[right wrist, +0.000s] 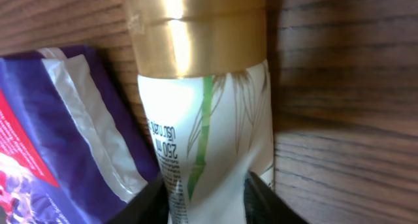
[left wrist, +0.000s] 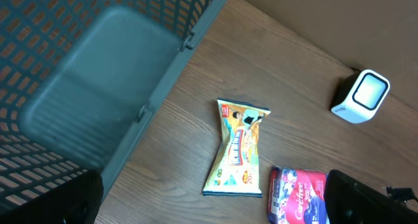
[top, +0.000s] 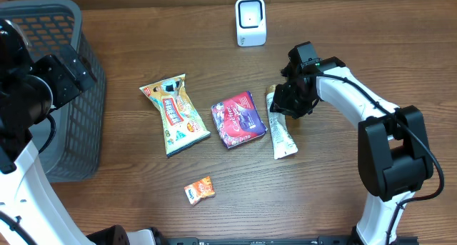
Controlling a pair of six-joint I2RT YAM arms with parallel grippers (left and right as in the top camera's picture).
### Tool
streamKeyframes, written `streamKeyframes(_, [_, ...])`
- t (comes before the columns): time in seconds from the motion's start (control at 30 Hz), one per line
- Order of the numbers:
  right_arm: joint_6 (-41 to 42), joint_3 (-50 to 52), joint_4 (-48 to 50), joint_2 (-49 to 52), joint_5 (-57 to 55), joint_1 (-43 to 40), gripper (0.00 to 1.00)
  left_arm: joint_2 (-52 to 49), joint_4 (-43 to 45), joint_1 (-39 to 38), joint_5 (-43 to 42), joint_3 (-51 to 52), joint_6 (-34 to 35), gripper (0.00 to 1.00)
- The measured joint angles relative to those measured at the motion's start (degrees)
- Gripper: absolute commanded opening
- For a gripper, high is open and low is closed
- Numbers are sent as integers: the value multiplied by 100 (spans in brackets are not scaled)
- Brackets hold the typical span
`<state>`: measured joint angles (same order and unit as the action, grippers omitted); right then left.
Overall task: Scan the item barcode
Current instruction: 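Lower the right gripper onto the white tube and grasp it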
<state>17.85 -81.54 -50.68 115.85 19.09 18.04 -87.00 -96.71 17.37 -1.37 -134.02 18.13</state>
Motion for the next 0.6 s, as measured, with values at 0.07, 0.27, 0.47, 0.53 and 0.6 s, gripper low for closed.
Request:
streamKeyframes(0.07, [-4,-68,-214,0,-153,0,23,0,0,0,0,0,2,100])
streamKeyframes(0.27, [131,-717,-1384,4,-1300,-39,41,0,0,0,2,0,0,100])
streamKeyframes(0.47, [188,-1078,-1980,4,-1895,-332,83,-2,0,0,15,0,2,100])
streamKeyframes(0.53, [140,-1078,-1989,7,-1641,-382,86,0,0,0,15,0,2,100])
streamKeyframes(0.6, [37,-1078,-2037,7,-1244,-380,88,-2,0,0,15,0,2,100])
